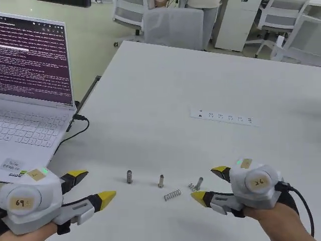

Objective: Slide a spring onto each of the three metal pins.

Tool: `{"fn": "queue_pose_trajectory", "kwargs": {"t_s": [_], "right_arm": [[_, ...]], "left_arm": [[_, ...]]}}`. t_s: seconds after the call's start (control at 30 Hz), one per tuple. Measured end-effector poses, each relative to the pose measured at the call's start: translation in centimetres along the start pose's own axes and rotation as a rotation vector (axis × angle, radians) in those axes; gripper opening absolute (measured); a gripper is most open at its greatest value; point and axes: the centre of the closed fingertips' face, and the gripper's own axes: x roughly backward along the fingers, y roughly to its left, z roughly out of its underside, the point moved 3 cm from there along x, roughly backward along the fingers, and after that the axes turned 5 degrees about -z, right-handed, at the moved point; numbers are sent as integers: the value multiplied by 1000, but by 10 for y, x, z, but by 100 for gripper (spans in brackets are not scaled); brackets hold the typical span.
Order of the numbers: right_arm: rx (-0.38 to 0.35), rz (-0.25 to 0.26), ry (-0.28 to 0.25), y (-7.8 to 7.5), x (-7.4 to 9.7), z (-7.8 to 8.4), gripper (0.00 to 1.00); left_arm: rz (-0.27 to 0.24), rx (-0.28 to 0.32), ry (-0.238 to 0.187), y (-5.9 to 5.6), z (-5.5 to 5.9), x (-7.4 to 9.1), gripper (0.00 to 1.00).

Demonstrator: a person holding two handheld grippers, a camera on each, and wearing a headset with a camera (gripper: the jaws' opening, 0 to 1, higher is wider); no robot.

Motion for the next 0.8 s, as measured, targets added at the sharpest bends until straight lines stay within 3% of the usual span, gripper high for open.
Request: {"fn": "queue_pose_trajectory", "kwargs": {"t_s": [0.4,0.8], "right_arm": [[-95,68,-48,-3,32,14,55],[-151,102,-37,-3,51,36,58]], "left_arm": [[14,9,2,-9,-2,-10,48],[53,-5,24,-23,5,-18,48]]}}
